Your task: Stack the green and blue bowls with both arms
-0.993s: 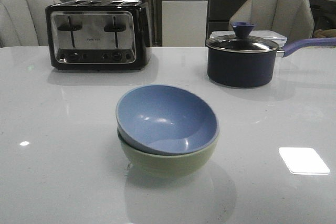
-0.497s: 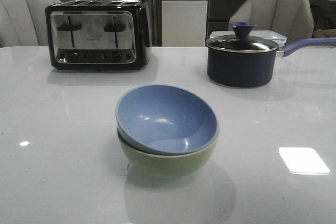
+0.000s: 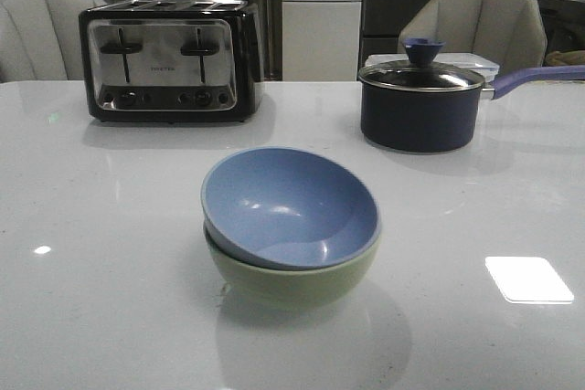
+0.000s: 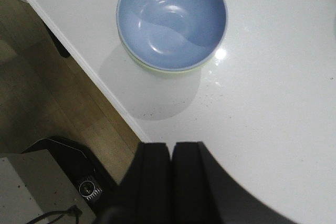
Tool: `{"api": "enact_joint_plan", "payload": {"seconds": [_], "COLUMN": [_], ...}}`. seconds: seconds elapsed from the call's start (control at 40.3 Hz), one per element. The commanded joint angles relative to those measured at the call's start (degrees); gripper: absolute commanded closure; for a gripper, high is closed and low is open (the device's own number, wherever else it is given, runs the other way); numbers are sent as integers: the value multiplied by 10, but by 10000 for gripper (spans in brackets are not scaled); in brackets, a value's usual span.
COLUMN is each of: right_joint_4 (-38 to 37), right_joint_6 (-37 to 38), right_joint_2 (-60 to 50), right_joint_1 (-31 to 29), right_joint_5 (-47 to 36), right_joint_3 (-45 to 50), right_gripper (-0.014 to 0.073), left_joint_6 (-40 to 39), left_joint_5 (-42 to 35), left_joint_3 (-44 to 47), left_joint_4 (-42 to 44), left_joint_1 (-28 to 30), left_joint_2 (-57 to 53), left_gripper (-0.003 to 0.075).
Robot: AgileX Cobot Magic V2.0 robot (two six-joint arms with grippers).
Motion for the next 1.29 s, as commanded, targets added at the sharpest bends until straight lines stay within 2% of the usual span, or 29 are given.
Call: {"api": "enact_joint_plan", "payload": {"seconds": [0.0, 0.099, 0.199, 0.422, 0.646, 0.919, 1.267], "right_joint_4": [1, -7, -9, -9, -9, 0, 3], "right_joint_6": [-1, -1, -1, -1, -1, -1, -1], "right_joint_2": [-9, -33, -84, -235, -392, -451, -457], "right_joint_1": [0, -14, -62, -189, -287, -294, -294], "right_joint_5": [-29, -44, -94, -255, -360, -459, -459], "right_joint_3": [-12, 3, 42, 183, 328, 431, 432], "right_gripper": [536, 536, 536, 536, 536, 536, 536], "left_joint_6": [0, 0, 0, 0, 0, 0, 0], "left_joint_5": [-55, -55, -55, -55, -55, -55, -55], "left_joint_3": [3, 3, 3, 3, 3, 3, 3], "left_joint_4": [-5, -5, -5, -5, -5, -5, -5], "left_joint_1": [0, 0, 0, 0, 0, 0, 0], "left_joint_2": [-12, -11, -11, -11, -11, -11, -11], "left_gripper": [627, 627, 627, 627, 627, 627, 627]}}
